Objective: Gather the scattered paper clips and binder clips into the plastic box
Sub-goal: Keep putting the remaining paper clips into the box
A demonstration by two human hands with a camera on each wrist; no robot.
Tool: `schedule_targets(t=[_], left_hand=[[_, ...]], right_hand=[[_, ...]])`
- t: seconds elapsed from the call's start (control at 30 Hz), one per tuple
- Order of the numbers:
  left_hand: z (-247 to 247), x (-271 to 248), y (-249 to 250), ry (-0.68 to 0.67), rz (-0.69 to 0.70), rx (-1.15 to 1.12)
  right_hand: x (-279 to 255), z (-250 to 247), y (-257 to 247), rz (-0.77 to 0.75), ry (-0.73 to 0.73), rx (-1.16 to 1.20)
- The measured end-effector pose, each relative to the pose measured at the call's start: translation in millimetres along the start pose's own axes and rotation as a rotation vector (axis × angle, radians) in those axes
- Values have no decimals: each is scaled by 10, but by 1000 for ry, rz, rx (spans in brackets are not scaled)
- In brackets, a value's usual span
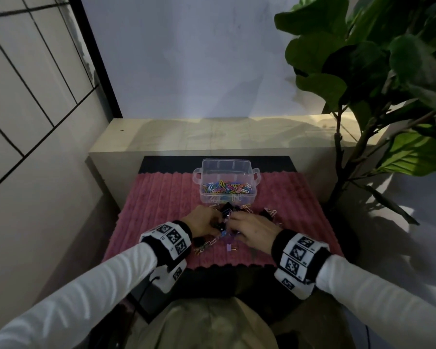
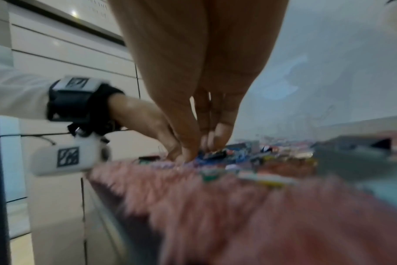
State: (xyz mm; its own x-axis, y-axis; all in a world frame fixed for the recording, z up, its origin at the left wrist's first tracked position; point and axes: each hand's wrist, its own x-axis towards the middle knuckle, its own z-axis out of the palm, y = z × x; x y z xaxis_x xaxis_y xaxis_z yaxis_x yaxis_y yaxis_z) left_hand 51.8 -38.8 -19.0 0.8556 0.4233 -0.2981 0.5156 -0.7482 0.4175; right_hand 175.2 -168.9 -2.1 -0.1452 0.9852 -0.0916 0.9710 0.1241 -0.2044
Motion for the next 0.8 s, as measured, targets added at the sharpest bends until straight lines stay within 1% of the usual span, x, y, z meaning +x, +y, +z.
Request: schedule_targets(t=[0.07, 0.17, 0.23, 0.3, 0.4, 0.53, 0.67, 0.8], left_hand=[[-47, 9, -38, -21, -29, -69], [-156, -10, -121, -8, -50, -190], [-224, -46, -174, 9, -55, -227], [-274, -82, -203, 26, -55, -242], [-312, -93, -225, 47, -57, -258], [-390, -37, -200, 71, -71, -329], [-555, -17, -182, 88, -37, -415], [-674, -60, -229, 47, -16, -533]], right_hand=[[14, 54, -11, -16, -30, -39], [46, 28, 85, 90, -35, -85], [59, -18, 180, 161, -39, -87], [62, -62, 242, 190, -67, -102], [92, -83, 241, 138, -83, -161], [183, -25, 161, 77, -99, -168], [183, 28, 146, 77, -41, -123], [64, 16, 189, 118, -64, -54]])
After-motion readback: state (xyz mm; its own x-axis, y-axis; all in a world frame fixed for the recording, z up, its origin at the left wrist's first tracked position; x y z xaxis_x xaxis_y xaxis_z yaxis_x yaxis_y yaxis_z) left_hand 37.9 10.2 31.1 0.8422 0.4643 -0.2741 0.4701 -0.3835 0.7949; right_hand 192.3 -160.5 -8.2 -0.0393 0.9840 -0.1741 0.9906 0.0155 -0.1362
